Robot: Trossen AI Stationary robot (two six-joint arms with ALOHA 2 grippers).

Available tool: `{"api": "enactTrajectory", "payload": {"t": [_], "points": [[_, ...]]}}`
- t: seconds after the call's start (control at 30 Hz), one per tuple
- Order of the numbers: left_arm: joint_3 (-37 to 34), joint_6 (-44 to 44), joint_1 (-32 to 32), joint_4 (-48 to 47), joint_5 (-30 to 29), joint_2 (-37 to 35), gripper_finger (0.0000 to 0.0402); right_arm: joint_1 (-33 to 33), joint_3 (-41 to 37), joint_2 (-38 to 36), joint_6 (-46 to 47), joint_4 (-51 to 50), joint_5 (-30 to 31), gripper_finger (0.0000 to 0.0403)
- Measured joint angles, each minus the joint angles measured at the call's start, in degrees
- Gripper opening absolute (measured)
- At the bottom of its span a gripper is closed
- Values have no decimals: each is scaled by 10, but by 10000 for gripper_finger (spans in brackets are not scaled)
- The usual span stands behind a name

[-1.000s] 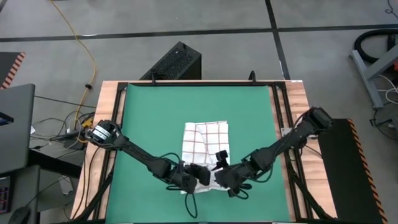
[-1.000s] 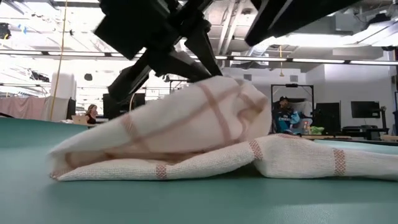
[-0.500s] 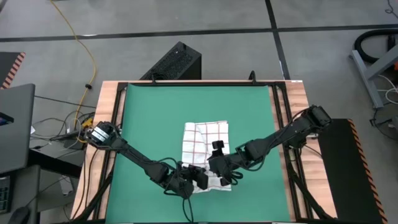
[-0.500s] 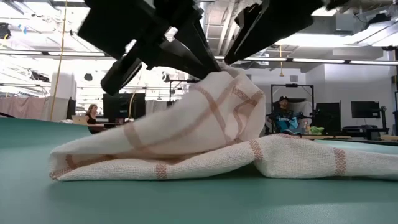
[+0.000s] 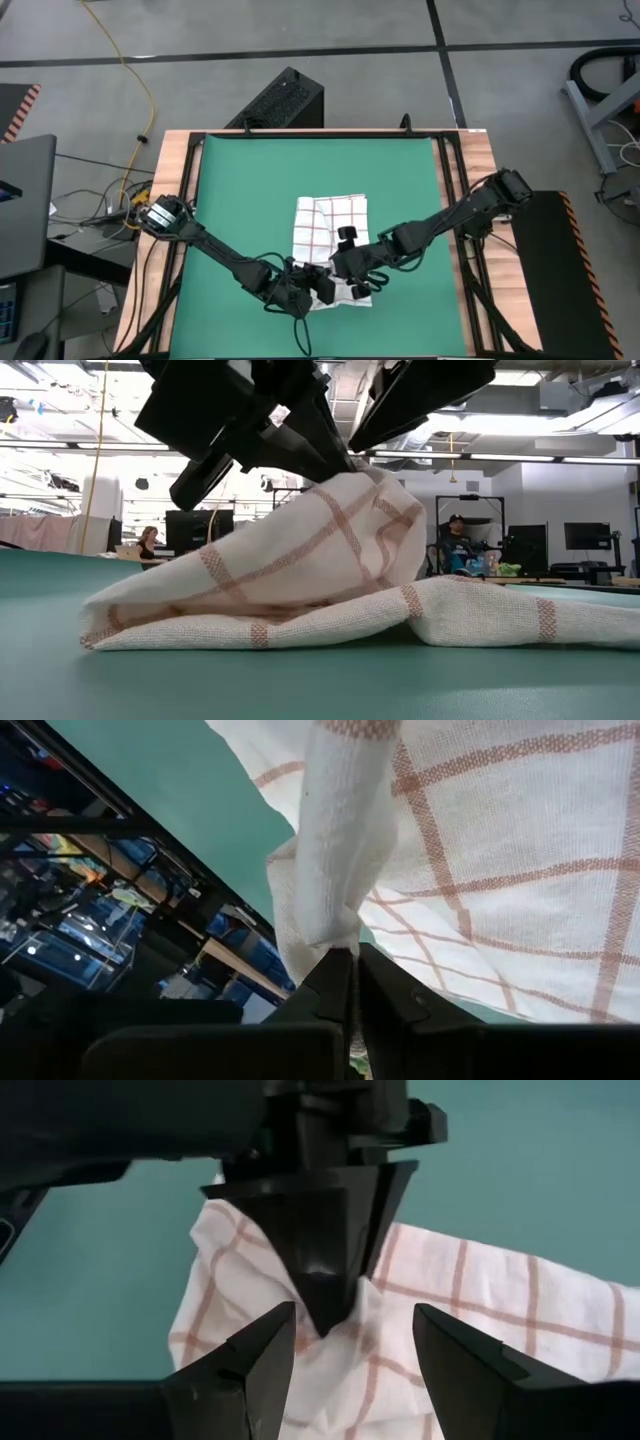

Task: Roll towel into tight, uniform cylinder
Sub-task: Fold the white towel

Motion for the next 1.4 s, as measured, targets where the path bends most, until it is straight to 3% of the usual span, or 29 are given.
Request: {"api": "enactTrajectory", "payload": {"t": [0.37, 0.6, 0.73, 1.03, 1.2, 1.4], "points": [[0, 5, 0, 2, -14, 0, 0, -10, -48, 0, 4, 65, -11, 224], [0, 33, 0, 9, -14, 0, 0, -25, -66, 1, 12, 72, -26, 200], [0, 30, 1, 10, -12, 0, 0, -29, -66, 0, 13, 74, -29, 161], [0, 44, 1, 11, -11, 0, 0, -30, -66, 1, -2, 70, -58, 16], [0, 10, -3, 11, -14, 0, 0, -30, -66, 0, 1, 70, -58, 14], [0, -27, -16, 9, -75, 0, 7, -31, -64, 0, 0, 72, -53, 7]]}}
